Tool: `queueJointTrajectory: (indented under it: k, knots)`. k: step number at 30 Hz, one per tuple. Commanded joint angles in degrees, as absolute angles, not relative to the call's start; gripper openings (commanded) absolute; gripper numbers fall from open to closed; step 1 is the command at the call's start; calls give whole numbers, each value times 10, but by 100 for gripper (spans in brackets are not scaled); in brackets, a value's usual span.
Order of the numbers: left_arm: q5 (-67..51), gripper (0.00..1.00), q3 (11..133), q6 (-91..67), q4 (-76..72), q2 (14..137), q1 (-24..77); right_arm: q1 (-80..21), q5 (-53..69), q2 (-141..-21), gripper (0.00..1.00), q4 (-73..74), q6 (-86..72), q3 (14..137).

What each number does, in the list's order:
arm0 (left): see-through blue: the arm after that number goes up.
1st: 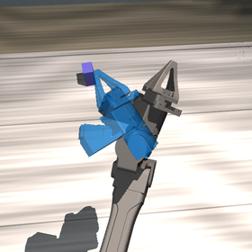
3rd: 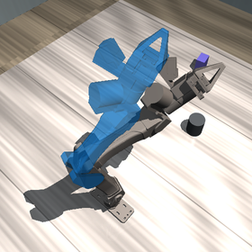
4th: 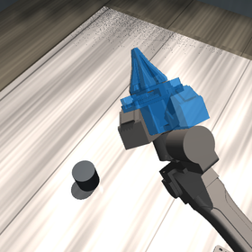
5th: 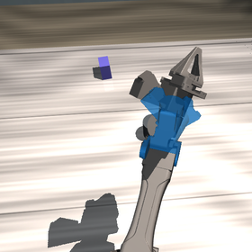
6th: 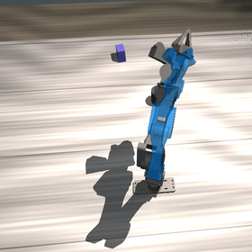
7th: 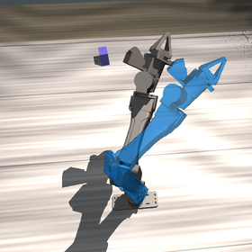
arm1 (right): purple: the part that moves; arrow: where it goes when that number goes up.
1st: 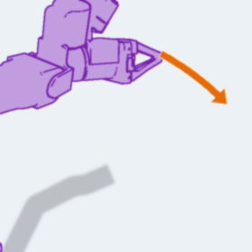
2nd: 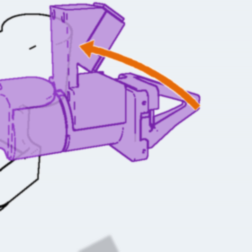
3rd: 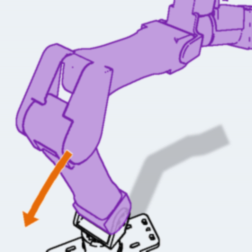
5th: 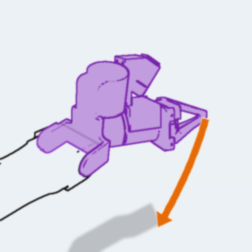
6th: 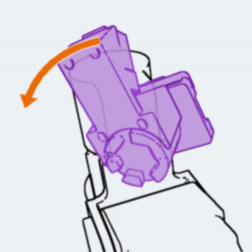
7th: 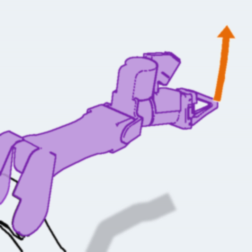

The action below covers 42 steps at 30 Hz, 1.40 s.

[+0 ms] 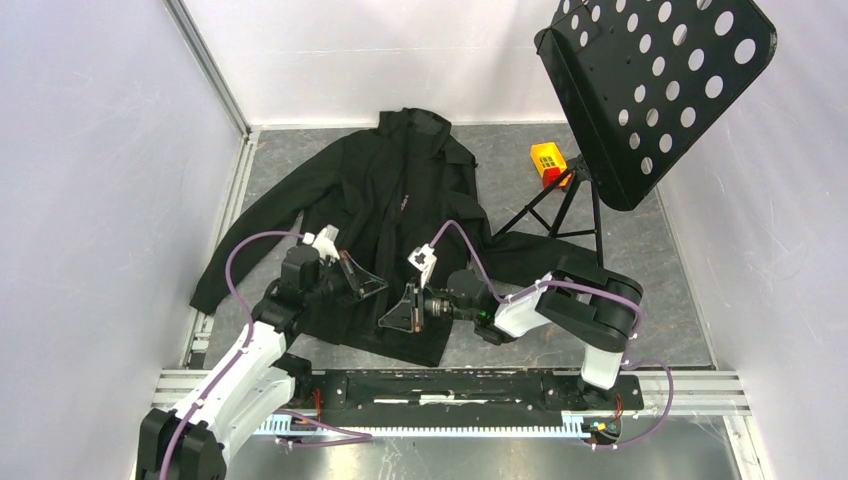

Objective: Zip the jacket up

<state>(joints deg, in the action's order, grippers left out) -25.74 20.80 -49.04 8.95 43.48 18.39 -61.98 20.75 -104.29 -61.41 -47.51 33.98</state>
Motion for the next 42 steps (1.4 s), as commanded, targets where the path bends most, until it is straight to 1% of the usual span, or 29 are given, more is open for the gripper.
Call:
queueJointTrajectory:
  k: [1,3,4,15,17,19,20,21,22,23,25,27,30,35,42]
  knots:
    - [-297,2,200,-517,33,429,184,-609,207,-1023,23,-661,-470,326]
    - [-299,2,200,-517,36,425,184,-605,203,-1018,33,-661,-465,320]
    - [-299,2,200,-517,38,422,184,-603,201,-1016,35,-661,-463,317]
    - [-308,2,202,-509,51,421,185,-595,218,-1030,38,-701,-455,334]
    - [-310,2,205,-509,52,424,184,-595,221,-1035,31,-705,-460,342]
    - [-309,3,217,-500,65,428,185,-595,225,-1039,4,-723,-471,342]
    - [-302,11,227,-490,89,430,185,-595,222,-1037,1,-722,-478,341]
    - [-282,25,246,-478,122,432,186,-595,214,-1036,0,-717,-488,339]
    - [-252,33,266,-462,166,433,186,-595,206,-1034,0,-713,-499,337]
    - [-221,44,285,-448,207,432,189,-595,197,-1033,0,-706,-514,335]
    - [-166,57,320,-431,280,430,194,-595,186,-1035,0,-701,-545,332]
    - [-132,60,344,-420,325,429,201,-595,174,-1034,0,-694,-573,331]
    - [-90,59,376,-405,372,440,226,-595,167,-1033,0,-631,-587,354]
    - [21,58,435,-383,446,486,293,-596,151,-1019,0,-560,-586,378]
    - [78,46,470,-387,447,548,356,-597,141,-1018,0,-532,-574,390]
